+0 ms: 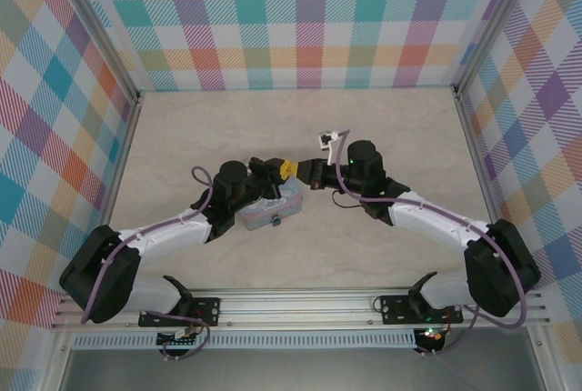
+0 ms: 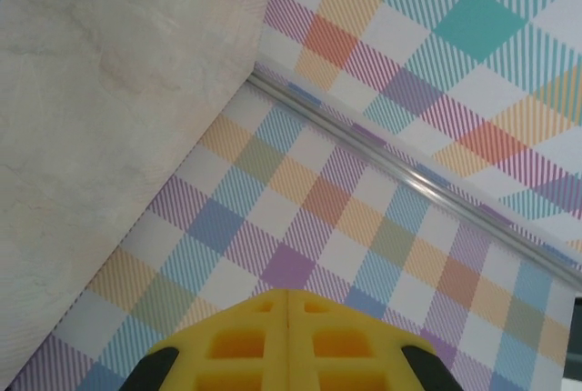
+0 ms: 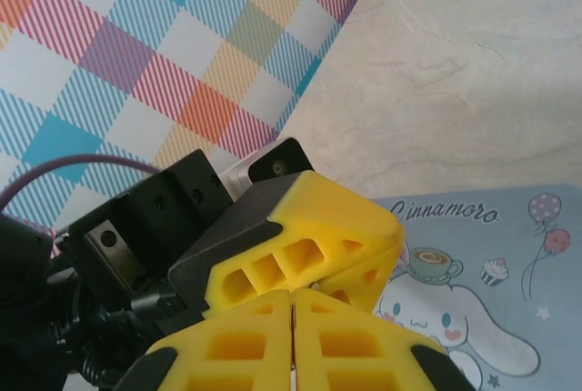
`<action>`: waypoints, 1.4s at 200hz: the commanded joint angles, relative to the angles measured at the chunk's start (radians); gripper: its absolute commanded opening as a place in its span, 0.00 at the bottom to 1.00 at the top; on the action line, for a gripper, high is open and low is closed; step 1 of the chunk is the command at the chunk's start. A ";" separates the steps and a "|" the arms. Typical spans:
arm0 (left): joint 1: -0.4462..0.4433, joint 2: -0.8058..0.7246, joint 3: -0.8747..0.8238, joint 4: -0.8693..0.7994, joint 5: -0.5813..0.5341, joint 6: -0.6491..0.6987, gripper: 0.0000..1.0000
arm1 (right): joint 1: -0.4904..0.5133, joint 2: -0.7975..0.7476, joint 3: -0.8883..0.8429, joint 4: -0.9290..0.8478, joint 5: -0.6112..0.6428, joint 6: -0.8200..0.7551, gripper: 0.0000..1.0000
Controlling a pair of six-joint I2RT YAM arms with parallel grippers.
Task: Unlock a padlock with a key
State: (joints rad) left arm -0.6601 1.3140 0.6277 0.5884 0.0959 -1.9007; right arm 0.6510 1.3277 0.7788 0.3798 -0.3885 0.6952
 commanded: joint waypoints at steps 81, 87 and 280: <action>-0.001 -0.158 0.301 -0.276 0.035 1.234 0.00 | -0.214 -0.216 -0.135 0.181 -0.342 0.070 0.57; -0.004 -0.155 0.315 -0.279 0.060 1.276 0.00 | -0.214 -0.213 -0.129 0.218 -0.368 0.079 0.59; -0.039 -0.110 0.374 -0.170 0.170 1.324 0.00 | -0.096 0.033 0.062 0.568 -0.384 0.211 0.52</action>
State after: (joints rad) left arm -0.6872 1.2034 0.9848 0.3515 0.2539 -0.5636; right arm 0.5449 1.3380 0.7956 0.8982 -0.7753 0.9009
